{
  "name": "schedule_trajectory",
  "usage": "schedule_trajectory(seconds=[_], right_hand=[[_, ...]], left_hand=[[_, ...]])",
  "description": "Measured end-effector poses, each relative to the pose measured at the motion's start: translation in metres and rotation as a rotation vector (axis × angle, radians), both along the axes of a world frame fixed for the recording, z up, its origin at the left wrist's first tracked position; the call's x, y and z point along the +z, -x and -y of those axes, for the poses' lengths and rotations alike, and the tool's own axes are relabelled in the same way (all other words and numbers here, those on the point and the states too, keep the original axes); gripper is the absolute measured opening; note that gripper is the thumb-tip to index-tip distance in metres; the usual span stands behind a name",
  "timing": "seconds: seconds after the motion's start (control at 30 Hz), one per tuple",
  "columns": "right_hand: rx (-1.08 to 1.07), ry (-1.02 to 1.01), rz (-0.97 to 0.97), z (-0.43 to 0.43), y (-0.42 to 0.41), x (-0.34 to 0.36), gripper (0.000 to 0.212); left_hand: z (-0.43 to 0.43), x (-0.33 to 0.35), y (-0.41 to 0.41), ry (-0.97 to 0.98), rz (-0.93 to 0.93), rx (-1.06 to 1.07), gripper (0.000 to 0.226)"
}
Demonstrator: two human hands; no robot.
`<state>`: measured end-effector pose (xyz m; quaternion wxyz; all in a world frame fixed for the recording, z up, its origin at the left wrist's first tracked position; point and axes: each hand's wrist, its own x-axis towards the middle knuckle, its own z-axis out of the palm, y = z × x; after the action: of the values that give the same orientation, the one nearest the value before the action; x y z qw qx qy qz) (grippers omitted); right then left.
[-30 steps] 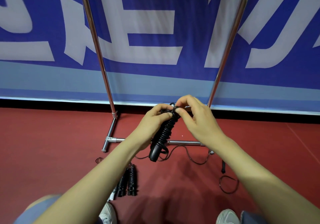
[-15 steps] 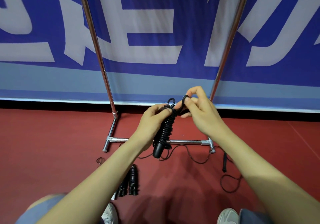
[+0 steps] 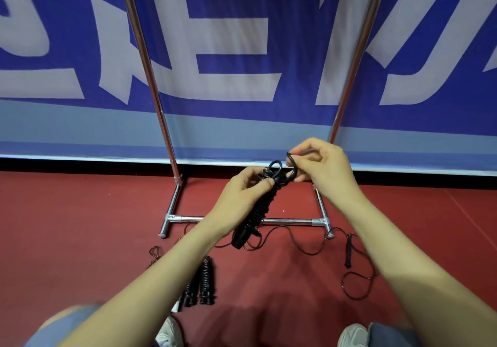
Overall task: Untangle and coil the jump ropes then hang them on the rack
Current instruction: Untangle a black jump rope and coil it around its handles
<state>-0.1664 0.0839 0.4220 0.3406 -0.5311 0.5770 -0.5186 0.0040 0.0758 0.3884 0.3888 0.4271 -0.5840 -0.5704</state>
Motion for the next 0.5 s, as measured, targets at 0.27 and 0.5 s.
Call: schedule_trajectory(seconds=[0.27, 0.5], right_hand=[[0.146, -0.019, -0.219, -0.006, -0.007, -0.004, 0.024], [0.005, 0.035, -0.278, -0.007, -0.002, -0.004, 0.018]], left_hand=[[0.003, 0.002, -0.002, 0.012, -0.016, 0.121, 0.013], [0.001, 0.001, 0.008, 0.093, 0.022, 0.135, 0.012]])
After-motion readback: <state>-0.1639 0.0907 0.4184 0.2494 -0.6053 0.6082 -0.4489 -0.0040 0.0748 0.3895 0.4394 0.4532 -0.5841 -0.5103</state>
